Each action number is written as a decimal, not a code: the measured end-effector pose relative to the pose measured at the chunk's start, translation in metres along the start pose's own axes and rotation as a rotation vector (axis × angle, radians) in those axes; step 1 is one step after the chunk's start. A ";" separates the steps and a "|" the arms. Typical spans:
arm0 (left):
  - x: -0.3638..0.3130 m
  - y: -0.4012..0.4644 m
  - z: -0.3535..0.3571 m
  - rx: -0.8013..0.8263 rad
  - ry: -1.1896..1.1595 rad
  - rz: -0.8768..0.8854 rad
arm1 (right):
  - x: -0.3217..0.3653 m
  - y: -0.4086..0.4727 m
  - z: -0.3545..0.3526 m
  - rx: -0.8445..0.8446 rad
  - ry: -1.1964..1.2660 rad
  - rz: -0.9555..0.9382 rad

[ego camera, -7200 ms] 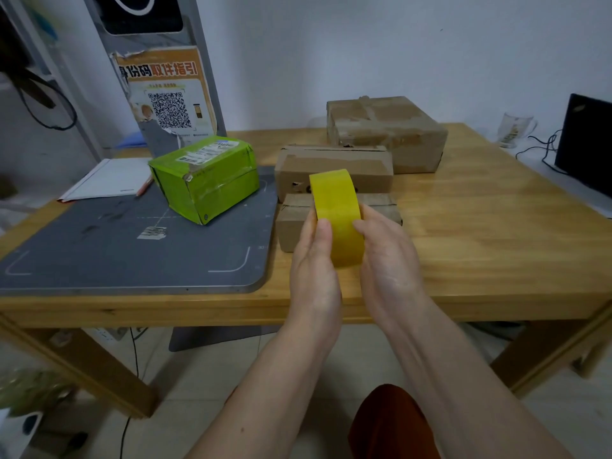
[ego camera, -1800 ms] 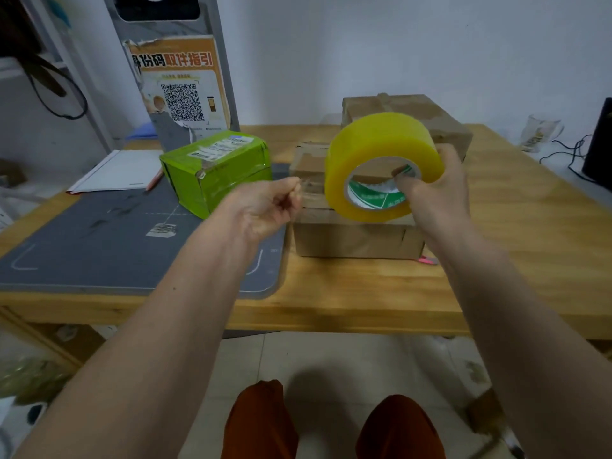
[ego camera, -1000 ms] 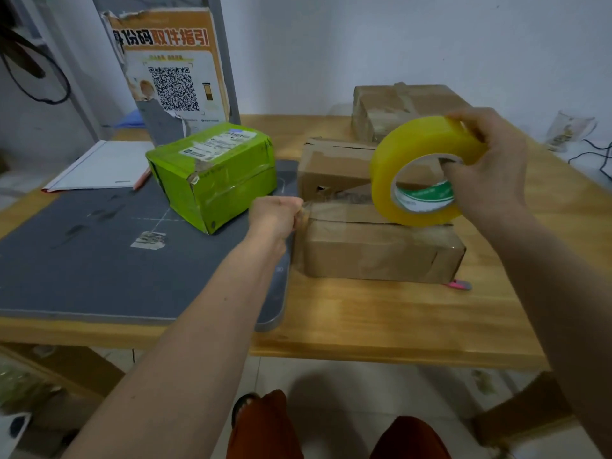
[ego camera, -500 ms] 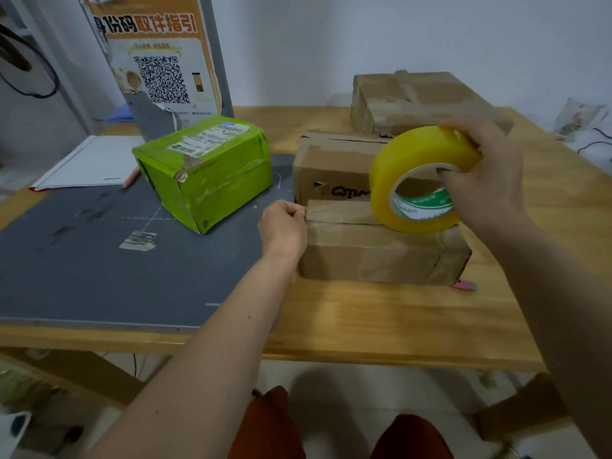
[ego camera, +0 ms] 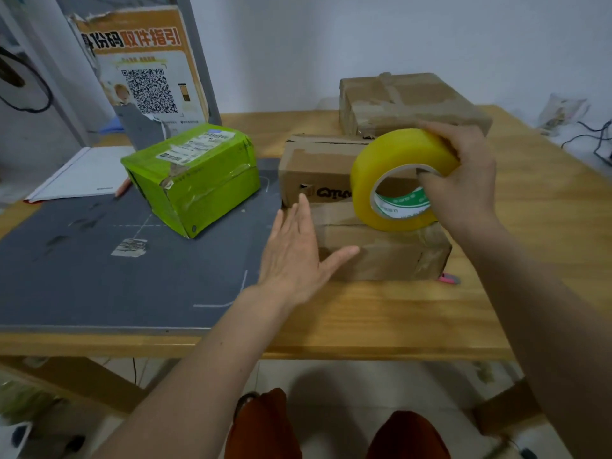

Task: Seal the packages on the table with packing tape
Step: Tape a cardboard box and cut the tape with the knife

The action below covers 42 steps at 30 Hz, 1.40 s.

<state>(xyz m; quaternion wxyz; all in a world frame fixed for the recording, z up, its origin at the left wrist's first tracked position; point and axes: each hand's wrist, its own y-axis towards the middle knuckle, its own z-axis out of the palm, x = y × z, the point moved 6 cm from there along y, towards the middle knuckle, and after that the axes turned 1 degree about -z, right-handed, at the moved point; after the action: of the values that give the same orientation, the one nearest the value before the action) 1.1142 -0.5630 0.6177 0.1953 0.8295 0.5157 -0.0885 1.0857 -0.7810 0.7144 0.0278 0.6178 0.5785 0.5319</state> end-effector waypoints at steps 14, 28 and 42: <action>-0.005 0.005 0.002 -0.012 0.144 -0.091 | -0.045 -0.015 0.011 0.098 0.237 0.393; -0.020 0.008 0.006 0.146 0.383 -0.100 | -0.077 -0.044 0.002 -0.180 0.555 0.741; -0.058 0.004 0.019 0.232 0.349 0.006 | -0.070 -0.046 0.008 -0.243 0.603 0.675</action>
<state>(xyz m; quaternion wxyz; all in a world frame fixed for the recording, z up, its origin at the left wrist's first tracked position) 1.0924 -0.6204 0.6213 0.0062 0.8506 0.5257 -0.0015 1.0759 -0.8137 0.6372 -0.2438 0.5817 0.2612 0.7307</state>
